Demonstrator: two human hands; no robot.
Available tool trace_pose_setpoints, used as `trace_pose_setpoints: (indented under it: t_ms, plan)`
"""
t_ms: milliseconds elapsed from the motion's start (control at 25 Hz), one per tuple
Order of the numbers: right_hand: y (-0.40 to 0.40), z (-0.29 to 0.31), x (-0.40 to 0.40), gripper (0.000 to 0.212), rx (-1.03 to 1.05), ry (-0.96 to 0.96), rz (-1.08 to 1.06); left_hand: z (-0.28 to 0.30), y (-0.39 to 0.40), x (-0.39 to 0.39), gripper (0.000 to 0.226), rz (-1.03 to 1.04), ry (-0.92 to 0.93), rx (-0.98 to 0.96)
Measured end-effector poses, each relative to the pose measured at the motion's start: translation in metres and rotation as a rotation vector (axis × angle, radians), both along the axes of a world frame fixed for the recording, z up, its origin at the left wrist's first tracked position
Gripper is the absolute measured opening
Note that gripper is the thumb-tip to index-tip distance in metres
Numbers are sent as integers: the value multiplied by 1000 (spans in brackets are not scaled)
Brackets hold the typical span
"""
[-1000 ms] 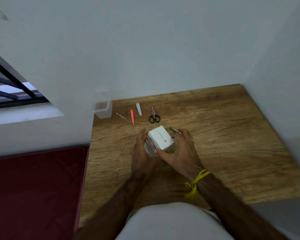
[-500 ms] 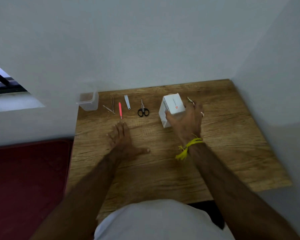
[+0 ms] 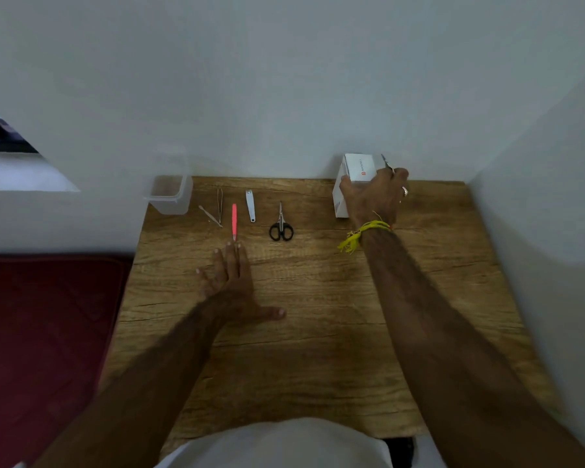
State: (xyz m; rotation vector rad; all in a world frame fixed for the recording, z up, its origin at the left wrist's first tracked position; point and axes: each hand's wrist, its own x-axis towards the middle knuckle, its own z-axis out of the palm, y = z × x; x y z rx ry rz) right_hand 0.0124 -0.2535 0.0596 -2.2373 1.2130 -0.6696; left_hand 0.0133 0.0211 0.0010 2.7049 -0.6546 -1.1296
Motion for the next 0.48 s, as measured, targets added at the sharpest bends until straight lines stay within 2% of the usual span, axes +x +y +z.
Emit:
trace_pose_setpoints:
  t_ms: [480]
  plan:
    - [1, -13, 0, 71, -22, -43, -33, 3, -1, -1, 164, 18, 11, 6]
